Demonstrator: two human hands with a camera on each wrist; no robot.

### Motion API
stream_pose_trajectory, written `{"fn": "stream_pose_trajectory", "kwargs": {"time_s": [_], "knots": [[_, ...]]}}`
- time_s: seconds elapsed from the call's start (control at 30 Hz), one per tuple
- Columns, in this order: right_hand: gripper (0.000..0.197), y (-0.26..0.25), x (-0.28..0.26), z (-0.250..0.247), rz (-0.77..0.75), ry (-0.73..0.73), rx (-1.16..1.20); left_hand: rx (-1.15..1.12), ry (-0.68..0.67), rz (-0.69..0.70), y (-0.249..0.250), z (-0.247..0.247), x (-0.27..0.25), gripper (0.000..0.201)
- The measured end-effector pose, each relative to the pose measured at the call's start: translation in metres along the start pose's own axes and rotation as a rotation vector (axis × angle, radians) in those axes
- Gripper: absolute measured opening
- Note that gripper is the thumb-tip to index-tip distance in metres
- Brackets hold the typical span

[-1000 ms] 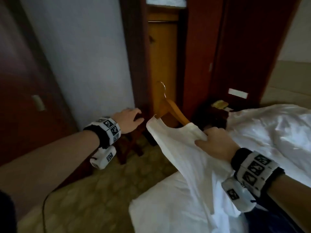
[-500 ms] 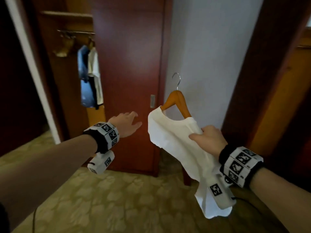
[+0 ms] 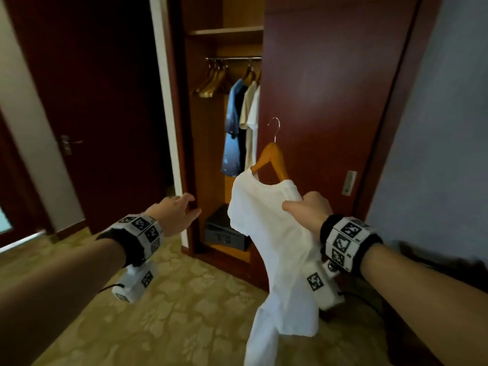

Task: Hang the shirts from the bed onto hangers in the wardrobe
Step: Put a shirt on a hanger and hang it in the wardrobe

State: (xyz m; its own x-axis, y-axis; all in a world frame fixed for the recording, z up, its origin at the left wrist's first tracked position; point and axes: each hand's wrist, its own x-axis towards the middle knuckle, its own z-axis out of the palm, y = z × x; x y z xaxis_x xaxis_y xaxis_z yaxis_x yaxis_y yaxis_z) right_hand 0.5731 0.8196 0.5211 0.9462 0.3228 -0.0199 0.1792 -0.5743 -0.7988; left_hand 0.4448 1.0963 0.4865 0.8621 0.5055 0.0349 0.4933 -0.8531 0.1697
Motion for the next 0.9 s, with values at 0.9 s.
{"fn": "stream_pose_trajectory", "kwargs": {"time_s": [0.9], "knots": [[0.026, -0.240, 0.508, 0.231, -0.157, -0.108, 0.073, 0.051, 0.206, -0.083, -0.168, -0.024, 0.512, 0.054]]}}
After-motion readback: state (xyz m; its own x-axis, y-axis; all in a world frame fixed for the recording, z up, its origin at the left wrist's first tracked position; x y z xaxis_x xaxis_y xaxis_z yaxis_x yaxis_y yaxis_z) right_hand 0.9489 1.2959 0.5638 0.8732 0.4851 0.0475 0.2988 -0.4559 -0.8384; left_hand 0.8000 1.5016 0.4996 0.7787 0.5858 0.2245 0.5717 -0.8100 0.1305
